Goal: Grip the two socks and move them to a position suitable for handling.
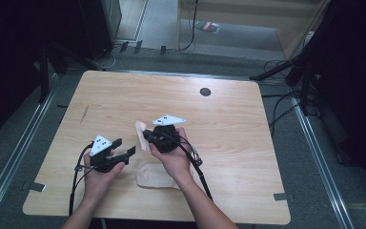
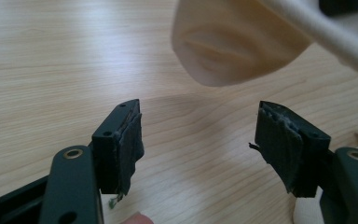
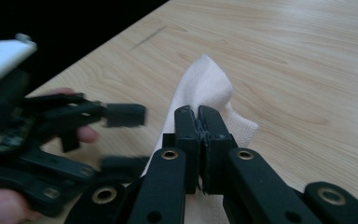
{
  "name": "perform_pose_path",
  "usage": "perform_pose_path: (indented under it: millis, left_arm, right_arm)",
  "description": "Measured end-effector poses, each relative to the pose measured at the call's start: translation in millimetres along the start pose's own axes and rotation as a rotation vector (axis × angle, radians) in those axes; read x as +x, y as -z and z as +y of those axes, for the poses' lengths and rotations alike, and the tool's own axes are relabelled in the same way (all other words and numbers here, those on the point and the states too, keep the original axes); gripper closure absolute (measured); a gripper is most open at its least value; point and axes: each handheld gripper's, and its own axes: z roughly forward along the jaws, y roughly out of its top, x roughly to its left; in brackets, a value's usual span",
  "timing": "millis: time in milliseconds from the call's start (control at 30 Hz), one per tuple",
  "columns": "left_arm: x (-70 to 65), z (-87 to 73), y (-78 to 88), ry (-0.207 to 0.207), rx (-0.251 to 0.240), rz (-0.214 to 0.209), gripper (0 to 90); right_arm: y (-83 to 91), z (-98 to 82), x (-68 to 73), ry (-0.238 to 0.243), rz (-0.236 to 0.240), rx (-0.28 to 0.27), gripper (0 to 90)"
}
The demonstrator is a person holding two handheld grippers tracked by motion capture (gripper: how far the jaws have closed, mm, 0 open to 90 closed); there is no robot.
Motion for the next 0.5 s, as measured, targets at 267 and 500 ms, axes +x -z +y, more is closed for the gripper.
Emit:
perform_pose_path:
  millis: [267,500]
  left_arm:
    - [-10.9,4.6,-13.0,-0.038,0.023,0.042,24.8]
    - [-26.3,11.8,-24.4,-0.106,-0.002,0.106,20.1]
  right_arm:
    - [12.1,7.3,8.4,-0.086,0.114,-0.034,88.0]
    - [15.4,6.0,16.5,-0.113,0.158,-0.027,87.9]
